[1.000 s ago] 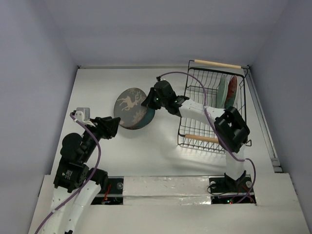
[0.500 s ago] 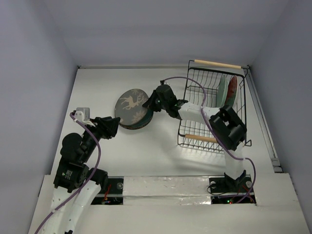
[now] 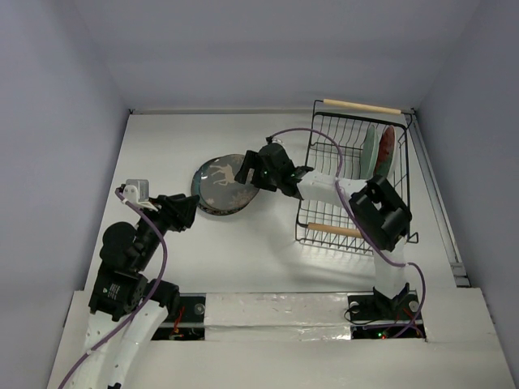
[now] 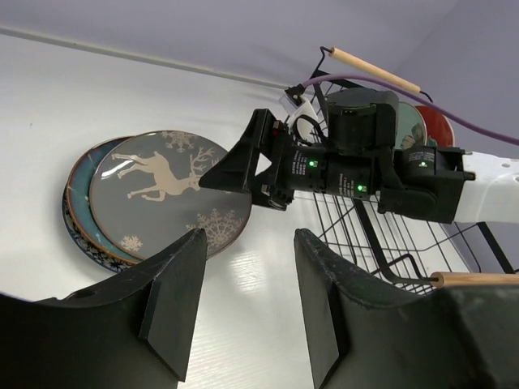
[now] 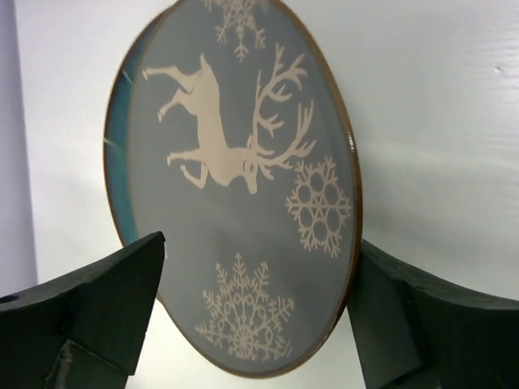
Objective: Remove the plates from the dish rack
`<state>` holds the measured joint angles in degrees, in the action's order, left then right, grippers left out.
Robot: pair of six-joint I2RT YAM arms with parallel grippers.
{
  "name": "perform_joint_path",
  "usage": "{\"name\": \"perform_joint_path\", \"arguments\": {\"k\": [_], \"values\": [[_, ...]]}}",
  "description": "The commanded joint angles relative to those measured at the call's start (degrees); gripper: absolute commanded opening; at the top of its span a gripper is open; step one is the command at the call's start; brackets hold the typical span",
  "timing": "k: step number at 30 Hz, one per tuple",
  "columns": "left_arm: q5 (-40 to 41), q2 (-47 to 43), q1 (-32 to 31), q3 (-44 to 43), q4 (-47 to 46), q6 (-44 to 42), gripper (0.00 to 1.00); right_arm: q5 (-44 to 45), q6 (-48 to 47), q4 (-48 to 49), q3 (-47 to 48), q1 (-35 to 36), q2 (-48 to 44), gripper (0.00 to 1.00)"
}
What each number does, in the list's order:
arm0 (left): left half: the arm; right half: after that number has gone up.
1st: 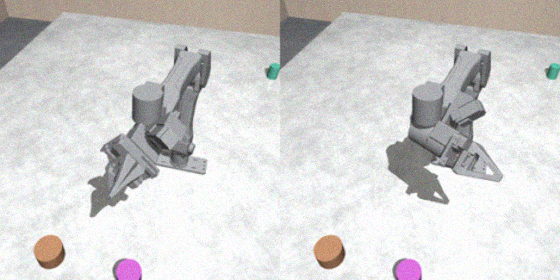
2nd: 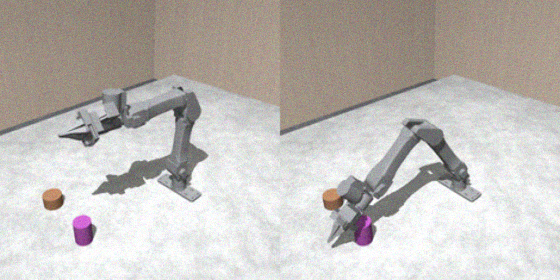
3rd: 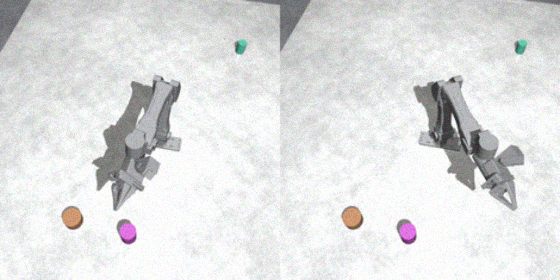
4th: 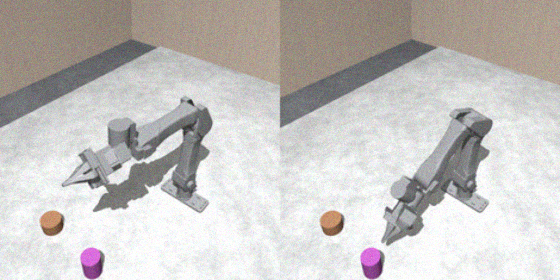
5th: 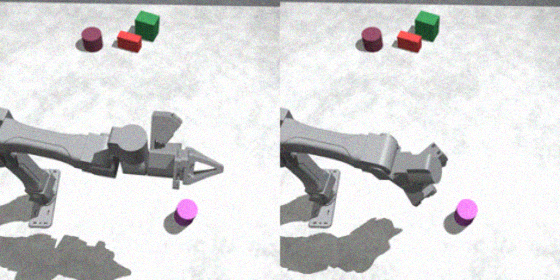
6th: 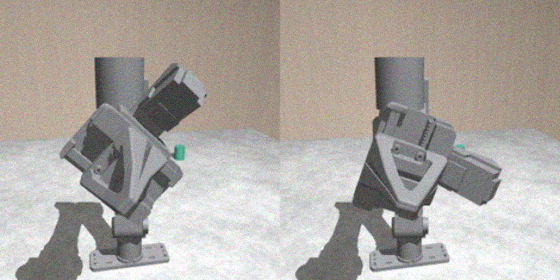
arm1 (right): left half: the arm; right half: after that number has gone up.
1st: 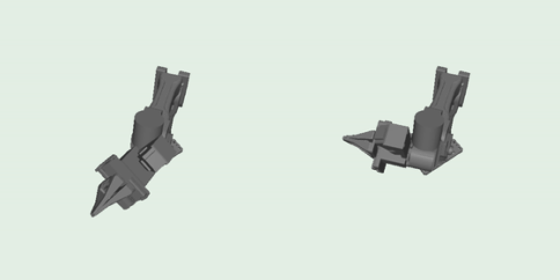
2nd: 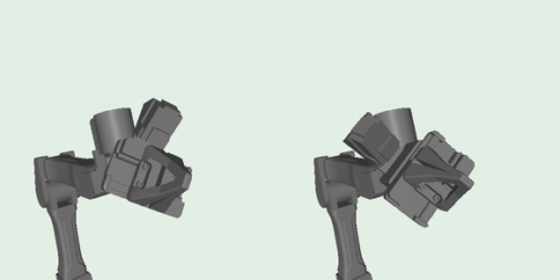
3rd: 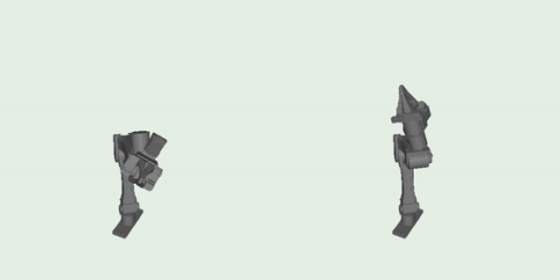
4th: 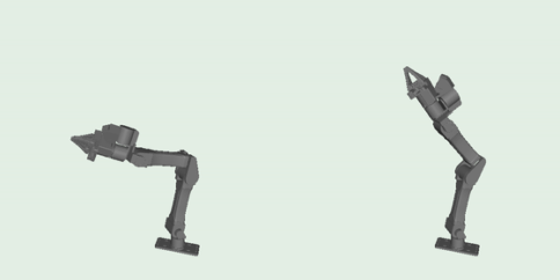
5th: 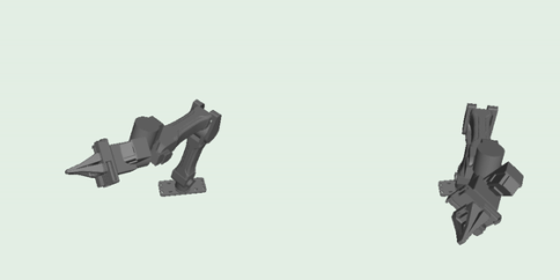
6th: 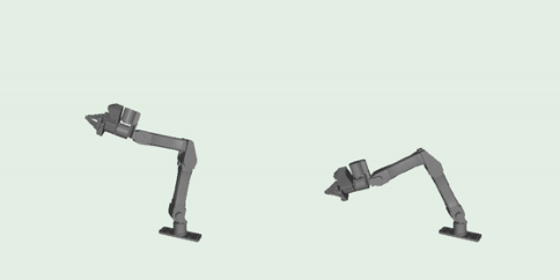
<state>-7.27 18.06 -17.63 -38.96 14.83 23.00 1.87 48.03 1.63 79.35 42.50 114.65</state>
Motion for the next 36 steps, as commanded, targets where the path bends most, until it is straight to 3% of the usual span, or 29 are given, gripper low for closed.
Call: {"name": "perform_joint_path", "arguments": {"k": [1, 4, 11, 14, 15, 18, 19, 24, 26, 27, 28, 30, 36], "values": [[0.24, -0.75, -0.30, 0.29, -2.44, 0.20, 0.44, 3.40, -5.57, -4.06, 2.73, 1.27, -4.87, 0.92], [0.24, -0.84, -0.30, 0.29, -2.44, 0.20, 0.44, 5.41, -10.05, -10.40, 5.62, 2.41, -5.40, 1.00], [0.24, -1.19, -0.30, 0.29, -2.44, 0.20, 0.44, 11.66, -18.06, -22.98, 9.60, 3.47, -8.56, 0.96], [0.24, -1.28, -0.30, 0.29, -2.44, 0.20, 0.44, 16.04, -19.38, -23.78, 7.58, 3.47, -14.68, 0.74], [0.24, -1.28, -0.30, 0.29, -2.52, 0.20, 0.44, 17.71, -20.07, -24.04, 7.22, 3.47, -16.63, 0.44], [0.24, -1.45, -0.30, 0.29, -2.52, 0.20, 0.44, 25.27, -21.92, -27.01, 6.96, 2.86, -23.76, 0.04], [0.15, -1.54, -0.30, 0.29, -2.53, 0.20, 0.44, 29.12, -22.36, -28.07, 6.96, 1.02, -25.34, 0.00], [-0.03, -2.07, -0.30, 0.38, -2.53, 0.11, 0.39, 38.54, -23.51, -35.35, 4.59, -10.05, -32.55, 0.03], [-0.20, -2.24, -0.30, 0.38, -2.70, 0.02, 0.37, 45.22, -23.07, -37.48, 3.62, -13.13, -33.17, 0.23], [-0.29, -2.33, -0.30, 0.46, -2.70, 0.11, 0.37, 46.98, -23.42, -38.62, 3.36, -15.23, -33.35, 0.52], [-0.38, -2.33, -0.30, 0.46, -2.79, 0.02, 0.37, 48.91, -23.77, -38.98, 3.18, -16.39, -33.26, 0.64], [-0.64, -2.33, -0.30, 0.38, -2.79, 0.02, 0.37, 49.11, -24.47, -40.03, 3.44, -20.06, -32.65, 0.75], [-0.73, -2.42, -0.30, 0.38, -2.88, -0.07, 0.38, 44.10, -26.24, -37.92, 4.31, -25.62, -26.33, 0.72]]}}
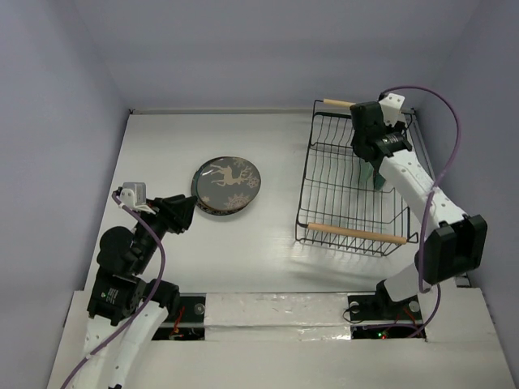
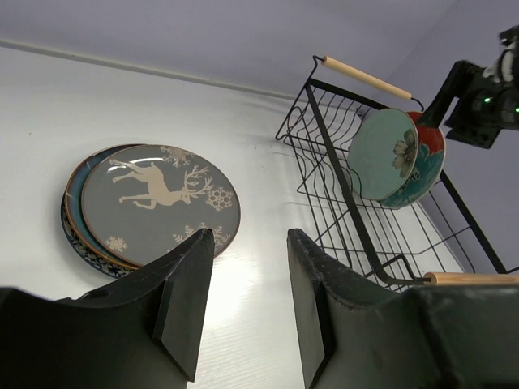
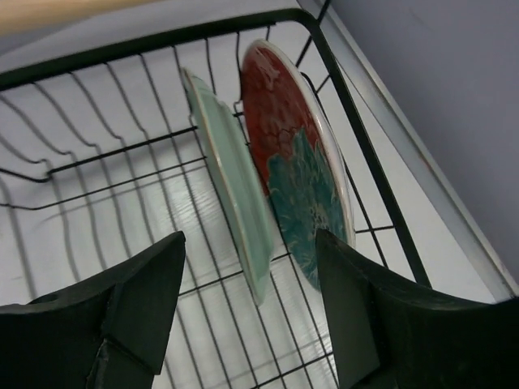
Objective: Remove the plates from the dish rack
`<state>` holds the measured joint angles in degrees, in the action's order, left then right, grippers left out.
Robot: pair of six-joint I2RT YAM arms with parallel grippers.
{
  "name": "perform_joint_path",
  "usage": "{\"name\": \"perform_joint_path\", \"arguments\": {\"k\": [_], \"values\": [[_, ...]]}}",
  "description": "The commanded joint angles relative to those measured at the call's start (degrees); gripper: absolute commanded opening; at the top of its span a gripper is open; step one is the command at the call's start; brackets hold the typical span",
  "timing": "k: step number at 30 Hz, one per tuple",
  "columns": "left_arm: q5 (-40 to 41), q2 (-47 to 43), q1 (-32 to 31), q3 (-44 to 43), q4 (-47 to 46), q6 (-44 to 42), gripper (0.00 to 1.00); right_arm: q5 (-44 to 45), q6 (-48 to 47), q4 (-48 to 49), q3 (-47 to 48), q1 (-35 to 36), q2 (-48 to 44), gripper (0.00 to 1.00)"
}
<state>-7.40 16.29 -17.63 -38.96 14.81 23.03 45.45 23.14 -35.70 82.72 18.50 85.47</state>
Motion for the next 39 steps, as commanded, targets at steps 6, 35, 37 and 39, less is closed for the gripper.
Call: {"name": "perform_joint_path", "arguments": {"k": [6, 35, 37, 39], "values": [[0.01, -1.35, -0.30, 0.20, -2.68, -0.09, 0.39, 1.22, -2.48, 0.28, 2.71, -3.82, 10.67, 0.50], [0.45, -0.21, -0.30, 0.29, -2.68, 0.00, 0.39, -7.69, -6.79, 5.27, 5.19, 9.96, -12.87, 0.00], [0.46, -0.12, -0.30, 0.29, -2.59, 0.00, 0.39, -13.69, -3.46, 11.58, 4.12, 12.25, -13.14, 0.00], [0.54, -0.04, 0.23, 0.29, -2.50, 0.09, 0.39, -22.31, 0.65, 18.60, 2.20, 13.40, -11.65, 0.00]]}}
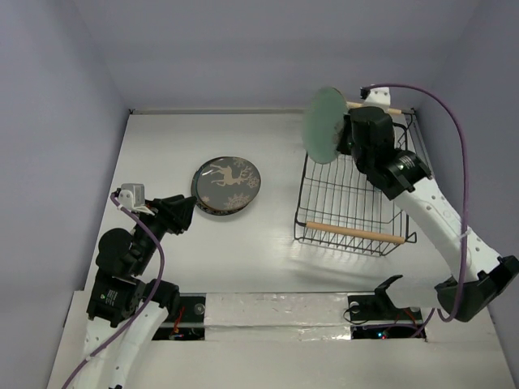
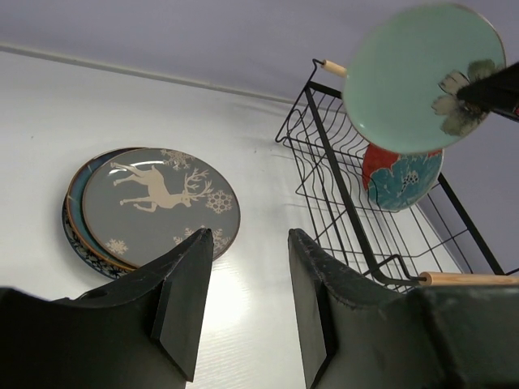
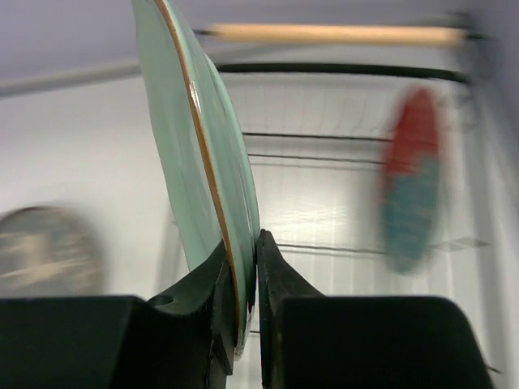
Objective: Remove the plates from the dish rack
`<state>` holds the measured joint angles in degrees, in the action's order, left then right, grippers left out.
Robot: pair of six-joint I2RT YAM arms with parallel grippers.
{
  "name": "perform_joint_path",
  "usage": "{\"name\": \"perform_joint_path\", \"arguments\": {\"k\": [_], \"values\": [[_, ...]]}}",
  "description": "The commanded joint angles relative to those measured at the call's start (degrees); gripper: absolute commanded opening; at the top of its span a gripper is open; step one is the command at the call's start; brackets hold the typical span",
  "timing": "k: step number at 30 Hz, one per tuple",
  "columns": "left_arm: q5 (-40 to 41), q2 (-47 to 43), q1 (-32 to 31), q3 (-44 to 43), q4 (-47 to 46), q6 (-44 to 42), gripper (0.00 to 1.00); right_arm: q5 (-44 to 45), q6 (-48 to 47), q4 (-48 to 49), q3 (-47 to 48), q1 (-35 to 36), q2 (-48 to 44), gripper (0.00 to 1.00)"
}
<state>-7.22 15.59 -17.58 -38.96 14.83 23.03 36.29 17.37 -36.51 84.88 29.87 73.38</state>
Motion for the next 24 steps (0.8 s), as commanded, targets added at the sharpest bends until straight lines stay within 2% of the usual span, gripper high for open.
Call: {"name": "perform_joint_path", "arguments": {"k": [1, 2, 3, 4, 8, 12, 20, 23, 24], "values": [[0.46, 0.75, 0.18, 0.29, -2.53, 0.09, 0.39, -16.75, 8.02, 21.72, -0.41, 2.82, 1.40, 0.00], [0.54, 0.75, 0.18, 0.29, -2.44, 0.09, 0.39, -24.61, 10.04, 24.01, -0.77, 2.83, 4.11, 0.00], [0.63, 0.67, 0.18, 0.29, -2.44, 0.09, 0.39, -28.00, 13.45, 26.82, -1.12, 3.70, 5.79, 0.00], [0.72, 0.75, 0.18, 0.29, -2.52, 0.09, 0.39, -30.64, 14.88, 30.85, -0.60, 4.58, 7.81, 0.00], [0.81, 1.10, 0.18, 0.29, -2.35, 0.18, 0.39, -37.94, 19.72, 33.87, 5.37, 9.23, 19.05, 0.00], [1.07, 0.84, 0.18, 0.29, -2.35, 0.26, 0.39, -41.56, 25.16, 39.23, 8.01, 10.47, 28.71, 0.00], [1.07, 1.02, 0.18, 0.29, -2.26, 0.26, 0.39, -44.64, 30.88, 44.68, 5.74, 12.14, 35.86, 0.01], [0.98, 0.93, 0.18, 0.29, -2.26, 0.26, 0.39, -44.29, 32.29, 45.92, 2.58, 12.67, 36.48, 0.11], [1.07, 0.93, 0.18, 0.29, -2.26, 0.26, 0.39, -44.29, 32.73, 46.26, 1.00, 12.67, 36.65, 0.18]]}}
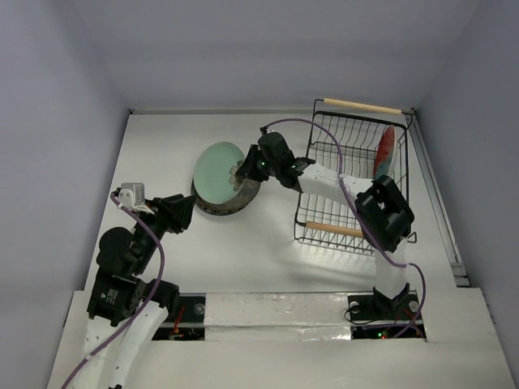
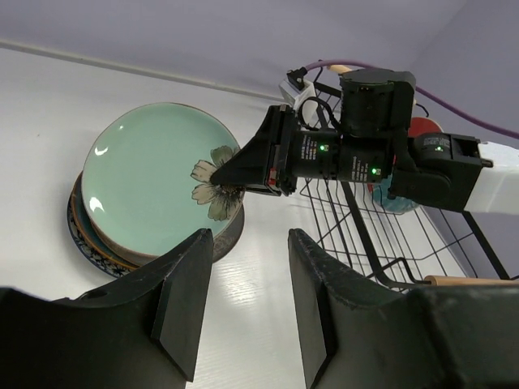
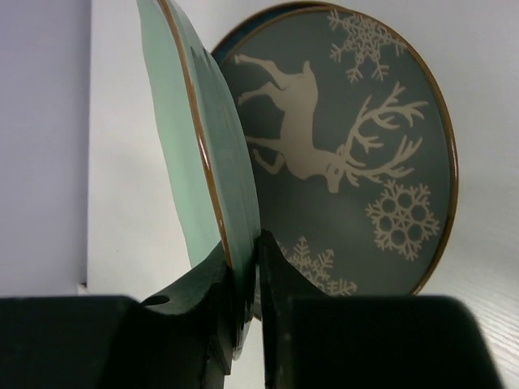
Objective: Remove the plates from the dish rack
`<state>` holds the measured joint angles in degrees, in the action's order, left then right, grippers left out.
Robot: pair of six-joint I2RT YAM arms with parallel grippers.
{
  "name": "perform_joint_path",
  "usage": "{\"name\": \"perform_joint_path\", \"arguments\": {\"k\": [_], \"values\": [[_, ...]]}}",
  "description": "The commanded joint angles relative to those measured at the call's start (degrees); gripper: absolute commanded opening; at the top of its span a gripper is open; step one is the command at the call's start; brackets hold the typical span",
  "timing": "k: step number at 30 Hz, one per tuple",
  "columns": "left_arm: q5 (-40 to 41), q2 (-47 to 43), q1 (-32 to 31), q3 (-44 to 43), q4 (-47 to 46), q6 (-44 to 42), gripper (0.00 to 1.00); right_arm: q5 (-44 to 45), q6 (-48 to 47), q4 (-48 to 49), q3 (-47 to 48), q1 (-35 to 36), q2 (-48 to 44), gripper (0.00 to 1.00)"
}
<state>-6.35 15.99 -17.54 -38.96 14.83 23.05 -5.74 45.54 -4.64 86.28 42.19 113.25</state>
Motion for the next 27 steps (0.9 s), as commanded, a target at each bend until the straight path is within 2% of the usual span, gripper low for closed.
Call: {"name": "perform_joint_path", "arguments": {"k": [1, 4, 10, 12, 13, 15, 16, 19, 24, 27], "values": [[0.20, 0.54, 0.14, 0.29, -2.35, 0.24, 0.39, -2.26, 4.65, 14.66, -1.19, 0.34, -3.13, 0.22], [0.11, 0.45, 0.14, 0.29, -2.35, 0.24, 0.39, -1.91, 4.65, 14.84, -3.56, 0.87, -2.60, 0.32], [0.20, 0.18, 0.14, 0.29, -2.26, 0.16, 0.39, -1.38, 3.86, 13.79, -5.51, 1.40, -1.63, 0.39], [0.20, 0.10, 0.14, 0.29, -2.26, 0.24, 0.39, -0.59, 2.55, 12.56, -5.07, 1.40, -1.72, 0.47], [0.20, 0.10, 0.14, 0.29, -2.26, 0.24, 0.39, -0.07, 1.84, 10.38, -4.81, 1.40, -1.81, 0.57], [0.20, 0.10, 0.14, 0.29, -2.35, 0.24, 0.39, 2.21, 0.26, 8.00, -3.50, 2.01, -2.42, 0.70], [0.20, 0.10, 0.14, 0.29, -2.26, 0.24, 0.39, 3.18, -1.40, 5.29, -3.05, 2.71, -2.68, 0.84], [0.11, -0.08, 0.67, 0.29, -2.44, 0.15, 0.39, 8.97, -5.62, -2.61, 0.46, 3.94, -3.04, 1.00], [0.02, -0.34, 0.67, 0.29, -2.35, 0.24, 0.39, 20.12, -11.86, -15.36, 6.00, 6.50, -2.60, 1.00], [0.02, -0.69, 0.67, 0.29, -2.44, 0.24, 0.39, 23.82, -14.07, -19.78, 7.76, 7.02, -3.30, 1.00]]}}
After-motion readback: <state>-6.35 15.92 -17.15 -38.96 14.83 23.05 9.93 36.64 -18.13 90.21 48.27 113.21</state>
